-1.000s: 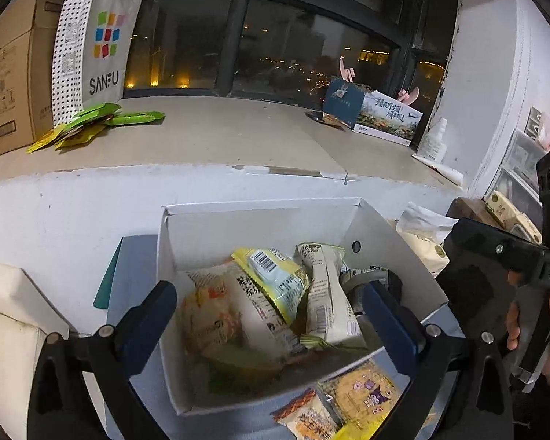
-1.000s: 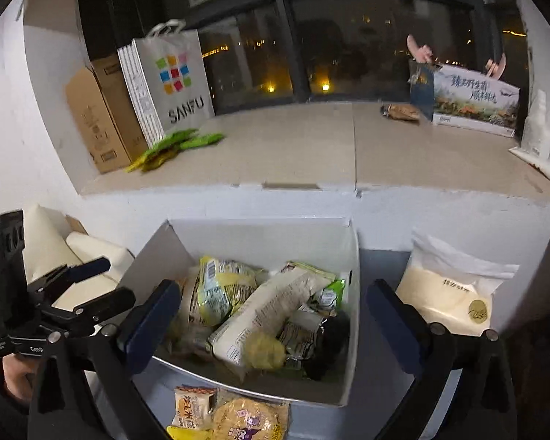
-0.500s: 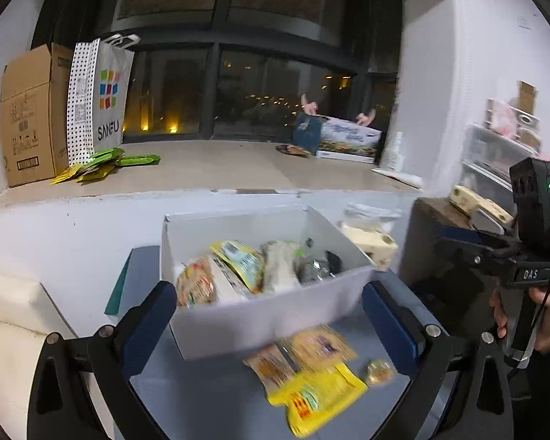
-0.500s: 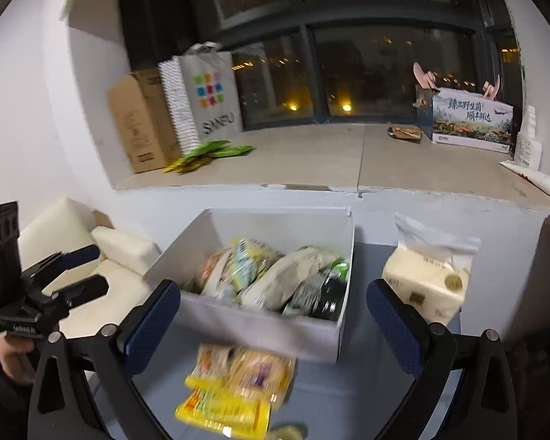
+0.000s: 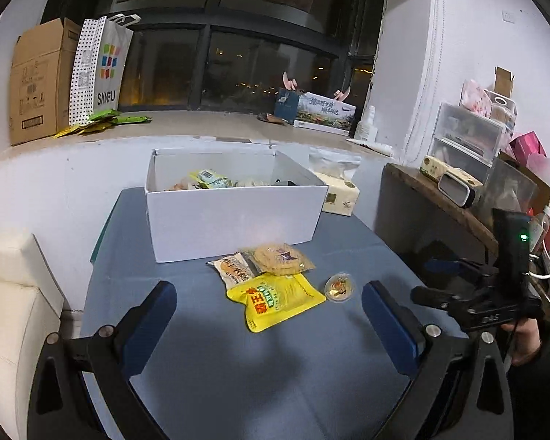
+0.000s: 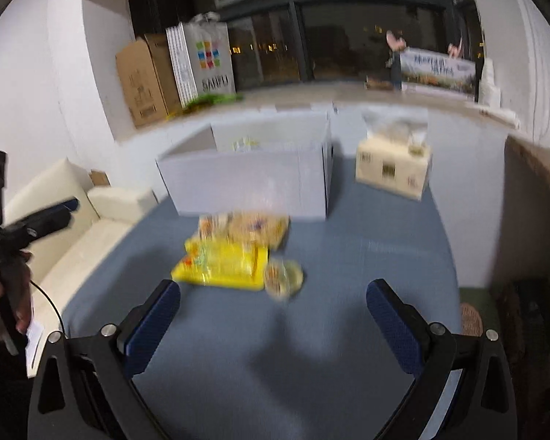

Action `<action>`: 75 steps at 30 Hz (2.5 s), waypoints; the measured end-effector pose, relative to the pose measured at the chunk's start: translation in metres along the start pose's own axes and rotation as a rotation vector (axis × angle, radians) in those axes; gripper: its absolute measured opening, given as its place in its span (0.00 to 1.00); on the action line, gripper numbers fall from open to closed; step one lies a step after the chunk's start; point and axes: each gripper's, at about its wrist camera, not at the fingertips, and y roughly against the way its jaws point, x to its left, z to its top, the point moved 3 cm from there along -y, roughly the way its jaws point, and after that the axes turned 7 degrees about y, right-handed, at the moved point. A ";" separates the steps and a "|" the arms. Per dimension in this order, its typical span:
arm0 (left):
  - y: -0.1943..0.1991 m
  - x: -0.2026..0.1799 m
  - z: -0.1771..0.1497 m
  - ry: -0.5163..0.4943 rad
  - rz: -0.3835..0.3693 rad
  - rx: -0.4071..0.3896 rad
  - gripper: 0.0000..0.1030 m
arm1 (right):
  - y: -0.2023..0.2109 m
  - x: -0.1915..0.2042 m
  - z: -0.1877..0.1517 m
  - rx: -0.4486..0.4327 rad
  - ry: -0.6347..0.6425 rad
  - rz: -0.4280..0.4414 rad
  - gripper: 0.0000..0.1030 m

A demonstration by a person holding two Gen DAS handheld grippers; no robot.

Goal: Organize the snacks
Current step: 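Grasp the second jelly cup with the right gripper, then drop jelly cup in box with right while left drops cartoon cake packet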

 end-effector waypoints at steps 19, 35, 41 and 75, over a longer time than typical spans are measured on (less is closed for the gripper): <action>-0.003 0.021 -0.008 0.050 0.017 0.017 1.00 | -0.139 -0.007 -0.003 0.235 -0.014 -0.063 0.64; -0.088 -0.021 -0.003 -0.061 -0.019 0.165 1.00 | -0.051 0.003 0.008 0.020 -0.035 0.007 0.48; -0.175 -0.038 0.010 -0.064 0.008 0.277 1.00 | 0.000 -0.010 0.008 -0.079 -0.088 -0.030 0.48; -0.052 0.018 0.063 0.047 -0.026 -0.039 0.77 | -0.005 -0.006 0.027 -0.105 -0.069 0.016 0.48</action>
